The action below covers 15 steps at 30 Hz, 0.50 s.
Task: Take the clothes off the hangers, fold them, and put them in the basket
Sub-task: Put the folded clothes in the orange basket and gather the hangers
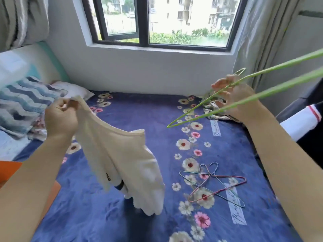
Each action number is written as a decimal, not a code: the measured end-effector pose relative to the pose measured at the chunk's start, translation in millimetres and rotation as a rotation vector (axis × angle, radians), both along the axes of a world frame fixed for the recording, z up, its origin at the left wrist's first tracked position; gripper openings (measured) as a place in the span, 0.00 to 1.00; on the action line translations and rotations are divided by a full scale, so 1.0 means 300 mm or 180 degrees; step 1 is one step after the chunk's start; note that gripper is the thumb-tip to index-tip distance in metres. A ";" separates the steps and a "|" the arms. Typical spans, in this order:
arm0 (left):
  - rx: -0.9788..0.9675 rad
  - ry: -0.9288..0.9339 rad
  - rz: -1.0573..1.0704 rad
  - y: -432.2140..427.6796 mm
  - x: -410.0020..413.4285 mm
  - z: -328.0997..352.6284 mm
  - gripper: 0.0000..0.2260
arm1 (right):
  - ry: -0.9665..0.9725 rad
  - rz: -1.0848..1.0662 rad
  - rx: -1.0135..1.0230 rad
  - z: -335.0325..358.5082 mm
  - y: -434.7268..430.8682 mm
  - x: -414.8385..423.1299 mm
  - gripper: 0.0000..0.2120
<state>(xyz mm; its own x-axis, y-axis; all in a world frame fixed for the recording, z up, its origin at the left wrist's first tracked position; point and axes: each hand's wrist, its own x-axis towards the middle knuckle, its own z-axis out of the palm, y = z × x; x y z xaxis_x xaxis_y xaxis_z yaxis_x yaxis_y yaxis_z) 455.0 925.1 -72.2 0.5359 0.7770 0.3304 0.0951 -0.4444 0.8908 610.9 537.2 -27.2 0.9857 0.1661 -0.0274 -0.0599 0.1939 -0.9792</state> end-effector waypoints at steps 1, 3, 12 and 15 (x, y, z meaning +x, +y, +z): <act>0.0101 -0.0035 0.0117 0.015 0.029 0.002 0.07 | 0.0061 0.0229 -0.0311 -0.030 -0.034 0.030 0.16; 0.0304 0.0103 0.0052 0.015 0.088 -0.037 0.08 | 0.0316 0.0585 -0.0892 -0.157 -0.078 0.085 0.16; -0.0217 0.1573 -0.1110 -0.212 0.189 -0.532 0.09 | 0.0751 0.0603 -0.3077 -1.038 -0.158 0.165 0.08; -0.0492 0.1772 -0.1237 -0.247 0.206 -0.606 0.10 | 0.1066 0.0551 -0.2825 -1.197 -0.189 0.174 0.09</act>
<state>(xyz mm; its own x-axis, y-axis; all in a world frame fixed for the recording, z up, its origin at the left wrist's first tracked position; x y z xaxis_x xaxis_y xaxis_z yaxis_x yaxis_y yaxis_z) 517.0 850.9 -253.9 0.8422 0.5105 -0.1734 0.4160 -0.4107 0.8113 663.0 480.5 -386.4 0.8677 0.0918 -0.4885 -0.3211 -0.6467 -0.6919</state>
